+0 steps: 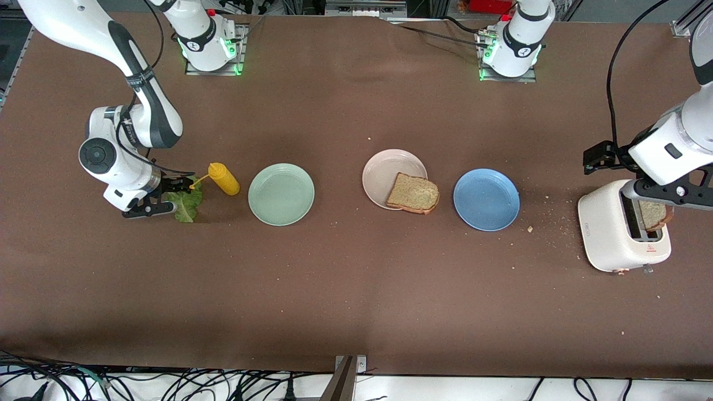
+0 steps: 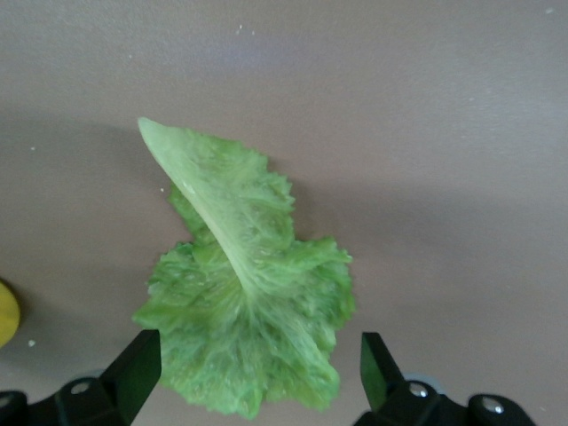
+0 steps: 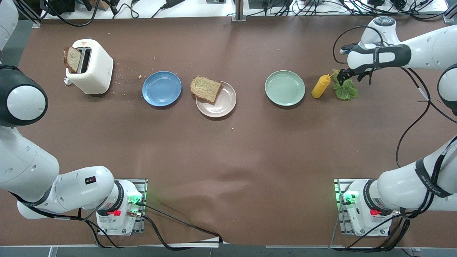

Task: Make sandwich in beige plate with both arms
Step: 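Move the right gripper down onto the green lettuce leaf, then grasp the lettuce leaf with the right gripper and lift it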

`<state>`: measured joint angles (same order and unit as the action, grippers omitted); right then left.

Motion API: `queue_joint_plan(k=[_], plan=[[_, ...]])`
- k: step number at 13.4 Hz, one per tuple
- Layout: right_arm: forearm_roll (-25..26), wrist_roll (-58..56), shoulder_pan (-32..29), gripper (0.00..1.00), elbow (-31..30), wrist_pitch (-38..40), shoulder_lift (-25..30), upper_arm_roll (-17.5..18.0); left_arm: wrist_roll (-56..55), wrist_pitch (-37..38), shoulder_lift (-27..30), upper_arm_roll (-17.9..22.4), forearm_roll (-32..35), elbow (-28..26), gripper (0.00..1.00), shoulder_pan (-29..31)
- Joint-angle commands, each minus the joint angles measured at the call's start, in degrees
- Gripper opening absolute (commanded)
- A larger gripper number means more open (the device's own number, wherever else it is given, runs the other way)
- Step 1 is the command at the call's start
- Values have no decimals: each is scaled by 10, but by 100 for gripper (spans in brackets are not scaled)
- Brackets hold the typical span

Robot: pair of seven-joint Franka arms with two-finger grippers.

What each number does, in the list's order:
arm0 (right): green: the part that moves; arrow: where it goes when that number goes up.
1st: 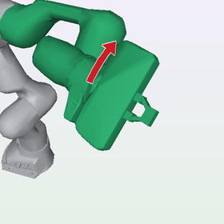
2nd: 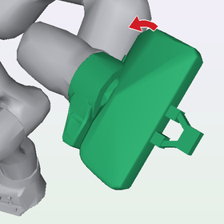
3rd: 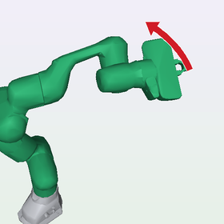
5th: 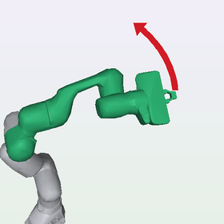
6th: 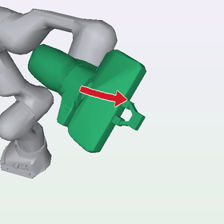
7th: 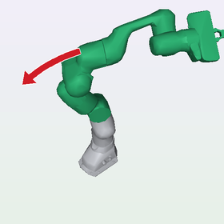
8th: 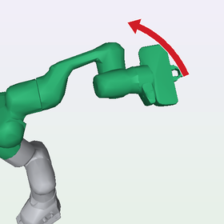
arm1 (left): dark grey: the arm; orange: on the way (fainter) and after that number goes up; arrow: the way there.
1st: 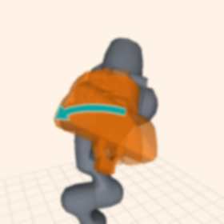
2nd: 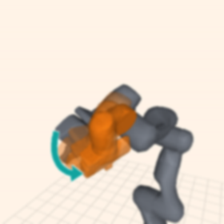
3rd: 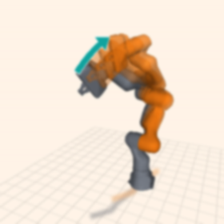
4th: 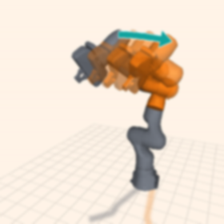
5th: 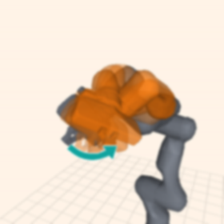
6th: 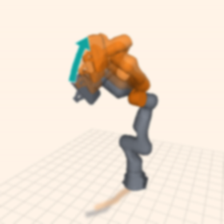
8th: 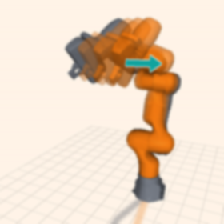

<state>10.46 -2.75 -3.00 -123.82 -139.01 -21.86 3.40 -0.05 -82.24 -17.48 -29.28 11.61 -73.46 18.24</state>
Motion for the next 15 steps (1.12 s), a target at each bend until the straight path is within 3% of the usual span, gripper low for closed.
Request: queue_joint_plan(k=[1, 4, 6, 7, 9, 10, 15], plan=[[11, 11, -4, 100, -3, -24, -18, 4, -4, 8, 8, -3, 10, 0, 100, 2], [10, 11, -4, 94, -3, -43, -34, 4, -4, 8, 8, -3, 10, 0, 100, 2], [9, 12, -4, 47, -1, -40, -34, 5, -4, 8, 8, -3, 10, 0, 100, 2], [9, 9, -3, 36, -1, -39, -34, 5, -4, 8, 8, -3, 10, 0, 100, 2], [10, 6, -3, 5, 2, -38, -33, 4, -4, 8, 8, -3, 10, 0, 100, 2], [10, 5, -3, 0, 2, -38, -33, 4, -4, 8, 8, -3, 10, 0, 100, 2], [9, 6, -3, 0, 6, -35, -31, 5, -4, 8, 8, -3, 10, 0, 100, 2]])
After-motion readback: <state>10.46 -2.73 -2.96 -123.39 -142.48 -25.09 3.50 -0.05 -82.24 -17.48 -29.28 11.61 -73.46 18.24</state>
